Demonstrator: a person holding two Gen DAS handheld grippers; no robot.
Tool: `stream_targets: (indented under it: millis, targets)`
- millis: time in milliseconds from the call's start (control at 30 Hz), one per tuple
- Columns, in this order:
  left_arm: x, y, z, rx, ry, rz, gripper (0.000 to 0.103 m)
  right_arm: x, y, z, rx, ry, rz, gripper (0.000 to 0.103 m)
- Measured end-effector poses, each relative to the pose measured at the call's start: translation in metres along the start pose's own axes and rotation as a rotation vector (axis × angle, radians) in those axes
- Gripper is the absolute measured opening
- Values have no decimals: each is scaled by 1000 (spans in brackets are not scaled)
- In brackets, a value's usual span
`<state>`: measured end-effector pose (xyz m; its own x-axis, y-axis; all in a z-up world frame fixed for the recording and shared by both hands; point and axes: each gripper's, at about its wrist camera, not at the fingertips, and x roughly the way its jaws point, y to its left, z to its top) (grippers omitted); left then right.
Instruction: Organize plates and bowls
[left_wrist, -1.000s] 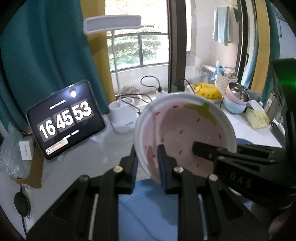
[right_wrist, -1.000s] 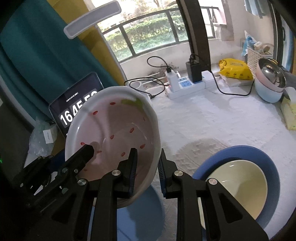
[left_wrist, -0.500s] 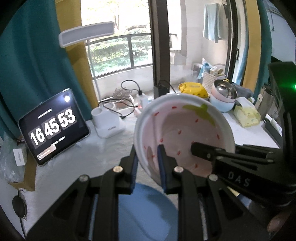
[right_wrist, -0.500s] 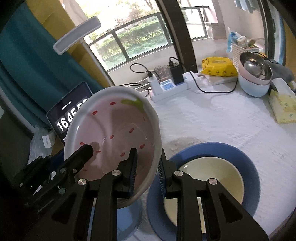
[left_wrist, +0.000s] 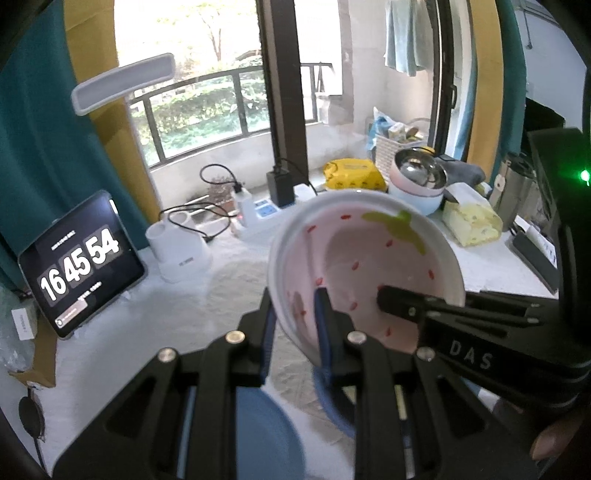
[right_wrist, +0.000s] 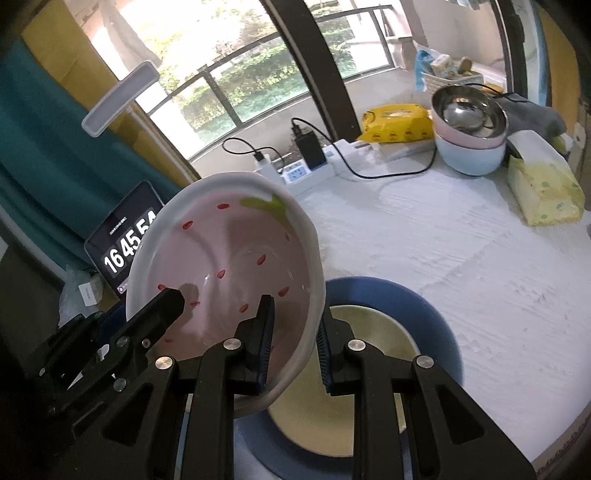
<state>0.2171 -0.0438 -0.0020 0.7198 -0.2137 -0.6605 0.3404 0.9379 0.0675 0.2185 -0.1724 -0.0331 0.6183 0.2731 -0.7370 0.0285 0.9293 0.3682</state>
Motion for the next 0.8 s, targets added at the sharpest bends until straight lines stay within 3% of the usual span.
stream_targets:
  millis: [467, 800]
  targets:
    - [14, -36, -11, 10, 40, -54, 21, -1, -46, -15, 11, 47, -23, 23]
    - [20, -40, -29, -7, 78, -70, 21, 2, -54, -27, -11, 87, -38, 23]
